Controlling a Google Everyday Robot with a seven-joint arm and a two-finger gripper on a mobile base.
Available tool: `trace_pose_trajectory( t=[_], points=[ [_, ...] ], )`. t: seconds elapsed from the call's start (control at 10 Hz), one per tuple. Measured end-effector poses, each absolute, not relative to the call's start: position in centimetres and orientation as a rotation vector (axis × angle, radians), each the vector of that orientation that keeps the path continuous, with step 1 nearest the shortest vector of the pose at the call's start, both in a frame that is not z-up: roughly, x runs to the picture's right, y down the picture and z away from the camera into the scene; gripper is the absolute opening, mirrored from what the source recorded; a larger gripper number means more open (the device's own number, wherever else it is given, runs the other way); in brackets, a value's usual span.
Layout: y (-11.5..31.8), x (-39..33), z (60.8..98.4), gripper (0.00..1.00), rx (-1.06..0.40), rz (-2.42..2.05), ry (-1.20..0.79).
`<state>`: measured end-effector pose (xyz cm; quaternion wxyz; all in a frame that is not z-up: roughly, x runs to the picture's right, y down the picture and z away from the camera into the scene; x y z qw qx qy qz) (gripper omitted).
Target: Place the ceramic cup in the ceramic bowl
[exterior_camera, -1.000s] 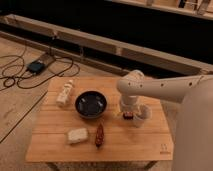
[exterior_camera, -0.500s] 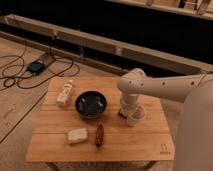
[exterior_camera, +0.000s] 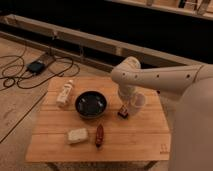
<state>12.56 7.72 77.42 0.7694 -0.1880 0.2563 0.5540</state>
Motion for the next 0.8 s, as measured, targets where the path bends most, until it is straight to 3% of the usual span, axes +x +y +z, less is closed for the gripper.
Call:
trace_pose_trajectory(
  t=[0.3, 0.8],
  points=[
    [4.3, 7.4, 76.3, 0.0, -0.393, 1.069, 0.478],
    [3.3, -2.6, 74.2, 0.0, -0.429, 0.822, 0.329]
  ],
)
